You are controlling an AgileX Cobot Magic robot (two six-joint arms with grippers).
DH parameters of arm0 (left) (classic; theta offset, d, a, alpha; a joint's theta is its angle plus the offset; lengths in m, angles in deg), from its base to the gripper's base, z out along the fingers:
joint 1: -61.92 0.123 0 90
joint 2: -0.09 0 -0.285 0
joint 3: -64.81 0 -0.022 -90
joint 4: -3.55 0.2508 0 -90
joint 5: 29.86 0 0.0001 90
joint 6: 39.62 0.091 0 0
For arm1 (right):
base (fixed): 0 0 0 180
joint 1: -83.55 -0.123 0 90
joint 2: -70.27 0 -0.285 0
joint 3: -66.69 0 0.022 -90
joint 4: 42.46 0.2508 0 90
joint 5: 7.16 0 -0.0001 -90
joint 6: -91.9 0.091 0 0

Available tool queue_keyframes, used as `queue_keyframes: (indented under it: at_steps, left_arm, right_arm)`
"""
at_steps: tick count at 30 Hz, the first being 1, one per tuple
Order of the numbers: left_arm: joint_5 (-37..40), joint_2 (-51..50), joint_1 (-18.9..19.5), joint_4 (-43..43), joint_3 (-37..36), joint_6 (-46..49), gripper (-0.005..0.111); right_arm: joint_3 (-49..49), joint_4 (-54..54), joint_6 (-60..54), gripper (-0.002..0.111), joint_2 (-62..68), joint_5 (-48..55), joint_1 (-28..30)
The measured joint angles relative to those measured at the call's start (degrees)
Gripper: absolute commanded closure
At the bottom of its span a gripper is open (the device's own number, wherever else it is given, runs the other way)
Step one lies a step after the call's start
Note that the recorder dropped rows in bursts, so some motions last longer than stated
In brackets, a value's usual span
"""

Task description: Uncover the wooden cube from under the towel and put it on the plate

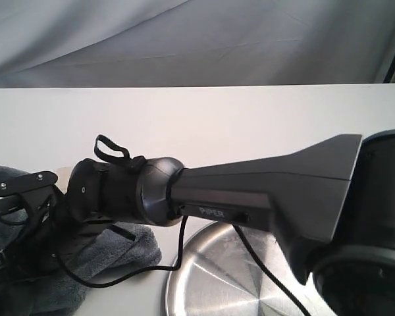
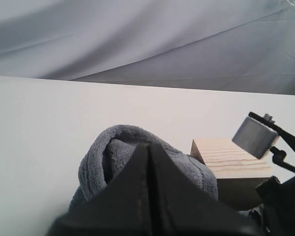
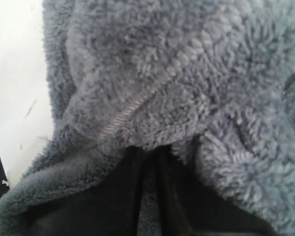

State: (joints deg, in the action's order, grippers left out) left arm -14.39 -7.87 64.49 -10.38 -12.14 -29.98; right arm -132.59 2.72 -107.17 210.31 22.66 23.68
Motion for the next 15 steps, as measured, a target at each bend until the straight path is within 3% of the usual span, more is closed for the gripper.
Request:
queue_keyframes:
  at_steps: [4, 15]
  left_arm:
    - [0.0, 0.0, 0.0, 0.0, 0.0, 0.0, 0.107]
    - [0.0, 0.0, 0.0, 0.0, 0.0, 0.0, 0.107]
  right_arm:
    - [0.0, 0.1, 0.0, 0.089, -1.8, 1.4, -0.1]
    - [0.0, -7.5, 0.0, 0.043, -12.9, 2.0, -0.1]
